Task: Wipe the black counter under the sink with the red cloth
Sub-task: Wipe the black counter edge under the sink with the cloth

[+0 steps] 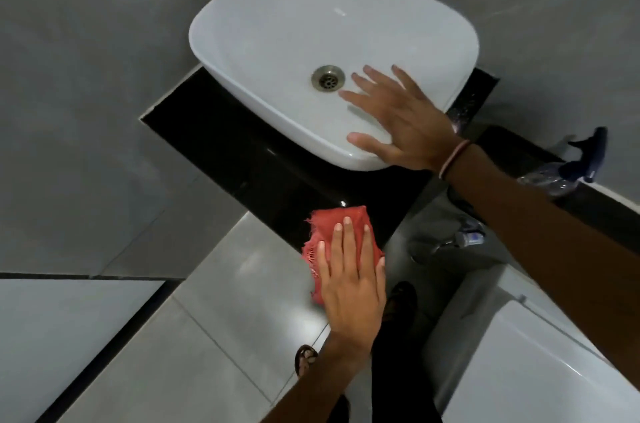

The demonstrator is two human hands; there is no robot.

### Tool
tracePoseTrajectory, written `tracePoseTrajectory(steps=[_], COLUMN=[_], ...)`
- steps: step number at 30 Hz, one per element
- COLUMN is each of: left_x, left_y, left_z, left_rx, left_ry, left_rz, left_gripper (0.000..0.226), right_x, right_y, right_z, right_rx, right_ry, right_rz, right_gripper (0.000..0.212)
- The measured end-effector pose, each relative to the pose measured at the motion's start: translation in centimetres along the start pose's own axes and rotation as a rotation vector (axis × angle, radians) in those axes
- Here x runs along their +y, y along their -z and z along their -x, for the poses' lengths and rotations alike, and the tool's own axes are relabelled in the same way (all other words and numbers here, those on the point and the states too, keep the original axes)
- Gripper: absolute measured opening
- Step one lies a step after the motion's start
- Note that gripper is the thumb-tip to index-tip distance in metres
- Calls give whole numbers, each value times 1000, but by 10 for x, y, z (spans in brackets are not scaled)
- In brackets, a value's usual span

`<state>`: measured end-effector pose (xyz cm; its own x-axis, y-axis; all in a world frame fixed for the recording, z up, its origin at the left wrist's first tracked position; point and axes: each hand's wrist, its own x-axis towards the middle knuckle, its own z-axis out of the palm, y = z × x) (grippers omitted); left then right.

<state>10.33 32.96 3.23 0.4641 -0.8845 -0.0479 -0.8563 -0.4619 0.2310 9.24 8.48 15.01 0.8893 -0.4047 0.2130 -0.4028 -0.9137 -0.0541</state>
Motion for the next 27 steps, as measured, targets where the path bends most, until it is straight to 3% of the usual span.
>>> tracePoseTrajectory(steps=[3, 7, 9, 12, 14, 17, 19, 21, 23, 27], left_x=[8, 11, 17, 37, 52, 75, 80, 81, 74, 86], left_y=[6, 11, 12, 12, 14, 16, 23, 32, 40, 42], left_z=[-12, -44, -69, -111, -134, -160, -170, -176, -177, -164], left_rx=[-46, -117, -147, -148, -157, -163, -189, -197, -127, -343], left_ry=[-149, -369, -518, -660, -709, -722, -735, -741, -695, -407], left_rz=[-93, -86, -96, -121, -156, -159, -113, -80, -168, -178], left_gripper=[63, 58, 58, 59, 59, 59, 60, 59, 64, 83], right_x=[-11, -43, -64, -88, -98, -87, -74, -62, -59, -56], right_y=[8, -4, -16, -41, -48, -56, -63, -67, -70, -75], right_z=[8, 63, 104, 153, 175, 188, 185, 178, 166, 140], right_rx=[180, 638, 770, 804, 802, 764, 771, 759, 683, 737], right_ry=[-185, -537, -767, -1053, -1131, -1235, -1397, -1594, -1650, -1637], right_rz=[-275, -684, -831, -972, -1048, -1200, -1411, -1786, -2071, -2143], right_gripper=[63, 44, 38, 50, 59, 39, 36, 49, 55, 51])
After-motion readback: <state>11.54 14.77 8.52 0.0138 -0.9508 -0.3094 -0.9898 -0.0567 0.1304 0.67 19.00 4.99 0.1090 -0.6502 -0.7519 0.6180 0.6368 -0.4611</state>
